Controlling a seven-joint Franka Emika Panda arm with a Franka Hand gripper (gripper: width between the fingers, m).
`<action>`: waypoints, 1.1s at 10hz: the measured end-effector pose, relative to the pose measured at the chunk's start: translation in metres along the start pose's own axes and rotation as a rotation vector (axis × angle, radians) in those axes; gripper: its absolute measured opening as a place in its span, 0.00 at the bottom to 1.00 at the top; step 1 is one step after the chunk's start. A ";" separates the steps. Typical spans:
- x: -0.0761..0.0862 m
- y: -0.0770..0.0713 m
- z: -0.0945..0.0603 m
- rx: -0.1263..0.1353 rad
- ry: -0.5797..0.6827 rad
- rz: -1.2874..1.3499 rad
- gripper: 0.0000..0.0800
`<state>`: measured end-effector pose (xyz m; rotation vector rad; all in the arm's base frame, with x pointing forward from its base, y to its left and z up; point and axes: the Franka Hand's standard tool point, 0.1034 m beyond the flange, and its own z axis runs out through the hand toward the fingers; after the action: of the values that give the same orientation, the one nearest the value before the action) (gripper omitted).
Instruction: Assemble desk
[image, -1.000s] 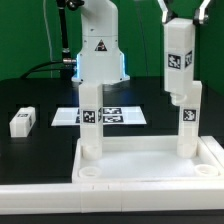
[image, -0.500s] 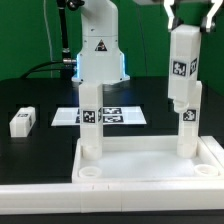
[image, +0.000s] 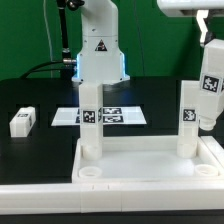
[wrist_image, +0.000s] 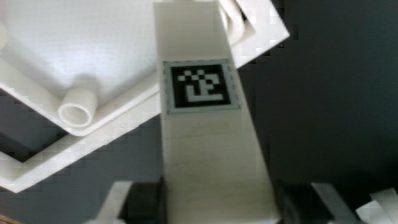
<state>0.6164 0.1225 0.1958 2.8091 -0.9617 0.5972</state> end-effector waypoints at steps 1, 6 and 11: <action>-0.001 -0.001 0.000 0.007 -0.009 0.006 0.37; 0.000 0.000 0.015 0.089 0.043 -0.194 0.37; -0.018 -0.016 0.015 0.163 0.041 -0.255 0.37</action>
Offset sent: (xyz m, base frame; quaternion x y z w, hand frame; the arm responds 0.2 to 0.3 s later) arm 0.0000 0.0000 0.0000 0.0000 0.0000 0.0000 1.0000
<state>0.6179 0.1423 0.1751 2.9803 -0.5572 0.7234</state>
